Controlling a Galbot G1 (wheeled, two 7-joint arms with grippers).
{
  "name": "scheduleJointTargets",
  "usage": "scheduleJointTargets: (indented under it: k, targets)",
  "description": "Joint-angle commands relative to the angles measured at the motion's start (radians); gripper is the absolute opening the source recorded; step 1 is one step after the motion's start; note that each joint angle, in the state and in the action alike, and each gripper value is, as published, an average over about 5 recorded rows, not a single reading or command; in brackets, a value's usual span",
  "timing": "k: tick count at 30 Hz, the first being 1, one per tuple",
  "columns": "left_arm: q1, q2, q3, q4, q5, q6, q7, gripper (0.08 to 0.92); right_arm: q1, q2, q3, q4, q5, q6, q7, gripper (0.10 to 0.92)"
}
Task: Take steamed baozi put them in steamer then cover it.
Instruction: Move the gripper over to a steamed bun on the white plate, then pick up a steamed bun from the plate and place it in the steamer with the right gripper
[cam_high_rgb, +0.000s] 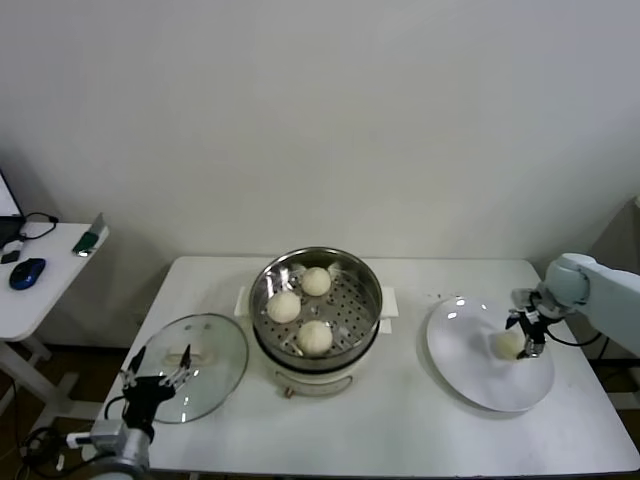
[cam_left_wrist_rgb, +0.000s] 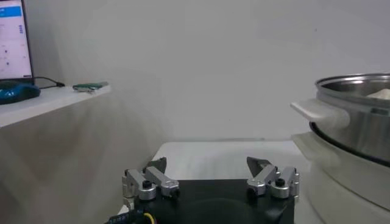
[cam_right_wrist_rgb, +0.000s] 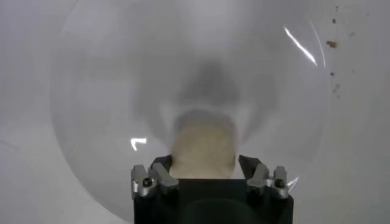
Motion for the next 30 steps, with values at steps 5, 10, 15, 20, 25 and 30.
scheduleJointTargets:
  k: [5,10,15,20,25,30]
  targets:
    - [-0.002,0.001,-0.001,0.001,-0.001,0.001,0.0,0.823,0.03,0.002,-0.016,0.008,0.016,-0.004,-0.007,0.671]
    - [-0.003,0.002,-0.002,0.001,0.0,0.002,0.0,0.823,0.272,0.0,-0.223,0.101,0.167,-0.028,-0.007,0.67]
    - [-0.006,0.004,0.0,0.0,0.001,0.005,0.001,0.823,0.68,0.072,-0.554,0.229,0.426,-0.058,-0.023,0.67]
    - [-0.01,0.009,0.003,-0.003,-0.001,0.007,0.002,0.823,0.956,0.175,-0.669,0.35,0.622,-0.107,-0.044,0.67]
    - [-0.009,0.018,0.003,-0.008,-0.007,0.007,0.002,0.823,1.058,0.262,-0.639,0.493,0.798,-0.191,-0.003,0.67]
    - [-0.011,0.021,0.005,-0.011,-0.013,0.007,0.002,0.823,0.995,0.356,-0.524,0.57,0.883,-0.264,0.075,0.67]
